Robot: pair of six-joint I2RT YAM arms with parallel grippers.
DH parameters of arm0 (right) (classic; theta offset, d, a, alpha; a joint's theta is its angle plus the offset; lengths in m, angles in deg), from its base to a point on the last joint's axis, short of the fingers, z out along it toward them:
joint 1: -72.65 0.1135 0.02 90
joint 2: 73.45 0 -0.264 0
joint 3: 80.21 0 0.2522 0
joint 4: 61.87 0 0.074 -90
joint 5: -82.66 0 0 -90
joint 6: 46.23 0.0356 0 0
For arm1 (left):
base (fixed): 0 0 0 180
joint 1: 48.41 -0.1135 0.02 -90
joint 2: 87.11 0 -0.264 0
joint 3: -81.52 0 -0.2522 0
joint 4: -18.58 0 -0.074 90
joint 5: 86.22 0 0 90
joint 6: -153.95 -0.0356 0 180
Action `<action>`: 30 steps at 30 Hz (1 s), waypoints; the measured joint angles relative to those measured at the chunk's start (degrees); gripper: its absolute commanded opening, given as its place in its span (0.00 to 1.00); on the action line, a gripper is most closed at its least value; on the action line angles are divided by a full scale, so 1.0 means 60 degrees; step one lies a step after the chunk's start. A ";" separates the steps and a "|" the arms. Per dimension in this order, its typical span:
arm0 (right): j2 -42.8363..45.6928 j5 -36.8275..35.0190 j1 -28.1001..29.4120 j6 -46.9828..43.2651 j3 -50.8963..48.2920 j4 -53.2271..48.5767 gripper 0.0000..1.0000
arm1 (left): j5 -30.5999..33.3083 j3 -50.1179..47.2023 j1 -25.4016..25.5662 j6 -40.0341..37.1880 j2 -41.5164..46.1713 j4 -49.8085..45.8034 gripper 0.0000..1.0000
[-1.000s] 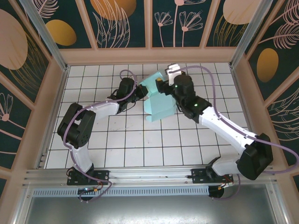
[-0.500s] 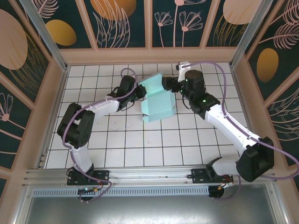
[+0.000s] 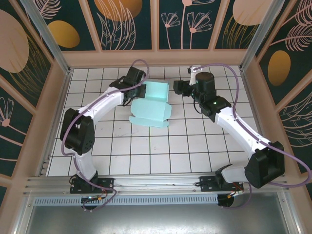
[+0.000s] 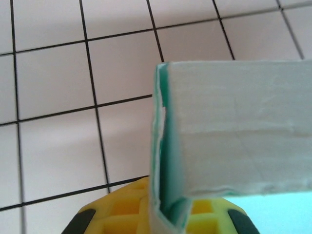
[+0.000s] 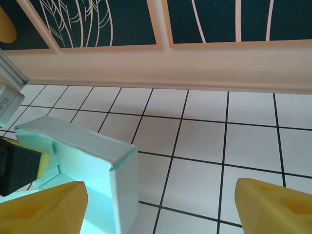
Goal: Fold the paper box
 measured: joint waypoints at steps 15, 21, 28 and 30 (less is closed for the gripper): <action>-0.0124 0.0477 -0.0146 -0.0124 -0.0397 0.0066 0.81 | -0.0645 0.1523 0.0000 -0.2623 -0.2557 -0.4597 0.08; -0.0295 0.0776 -0.0222 -0.0127 -0.0521 0.0219 0.81 | -0.0670 0.2222 0.0000 -0.2871 -0.3096 -0.5512 0.31; -0.0484 0.1035 -0.0324 -0.0168 -0.0535 0.0302 0.81 | -0.0667 0.2973 0.0000 -0.2812 -0.3537 -0.5781 0.71; -0.0543 0.1086 -0.0346 -0.0193 -0.0535 0.0324 0.81 | -0.0667 0.3104 0.0000 -0.2714 -0.3537 -0.5737 0.77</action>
